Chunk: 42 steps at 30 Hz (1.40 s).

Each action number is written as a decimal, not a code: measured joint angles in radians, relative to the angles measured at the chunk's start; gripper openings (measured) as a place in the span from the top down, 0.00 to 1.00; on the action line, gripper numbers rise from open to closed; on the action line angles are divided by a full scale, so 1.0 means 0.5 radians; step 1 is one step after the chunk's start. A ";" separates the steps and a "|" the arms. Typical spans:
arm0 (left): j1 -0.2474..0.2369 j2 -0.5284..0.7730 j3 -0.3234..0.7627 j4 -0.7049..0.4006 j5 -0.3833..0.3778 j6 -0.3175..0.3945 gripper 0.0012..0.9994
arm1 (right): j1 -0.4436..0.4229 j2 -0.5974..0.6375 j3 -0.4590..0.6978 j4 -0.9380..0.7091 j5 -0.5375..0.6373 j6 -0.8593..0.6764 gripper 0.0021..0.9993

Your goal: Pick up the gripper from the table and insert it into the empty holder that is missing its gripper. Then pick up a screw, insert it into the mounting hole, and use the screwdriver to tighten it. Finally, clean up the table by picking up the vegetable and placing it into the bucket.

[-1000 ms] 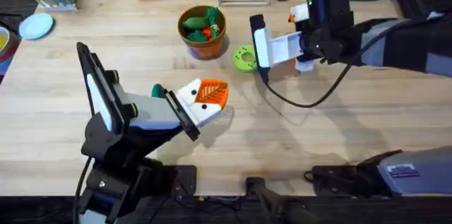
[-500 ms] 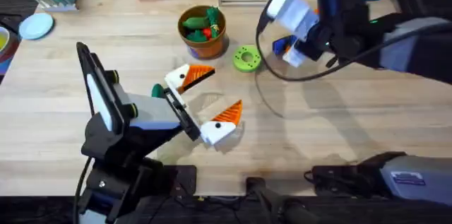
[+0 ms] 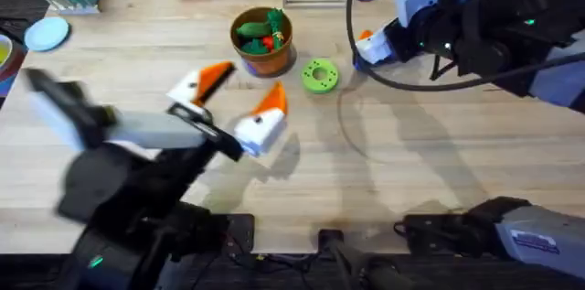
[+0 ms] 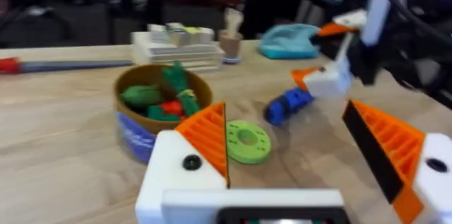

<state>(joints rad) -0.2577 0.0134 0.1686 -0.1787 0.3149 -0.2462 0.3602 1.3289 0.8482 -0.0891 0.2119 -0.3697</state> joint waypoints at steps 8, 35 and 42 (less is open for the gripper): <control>0.000 0.302 0.674 -0.743 -0.634 -0.110 0.01 | 0.125 0.000 0.000 0.112 -0.038 0.054 0.01; 0.280 2.146 1.228 -1.465 -0.987 -0.161 0.01 | 0.190 0.000 0.000 0.117 -0.046 0.083 0.01; 0.467 2.579 1.228 -1.464 -0.862 -0.002 0.01 | 0.190 0.000 0.000 0.116 -0.046 0.084 0.01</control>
<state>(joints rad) -0.0241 1.3030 0.7826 -0.9105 -0.1160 -0.2471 0.4553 1.3289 0.8482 -0.0311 0.1890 -0.3279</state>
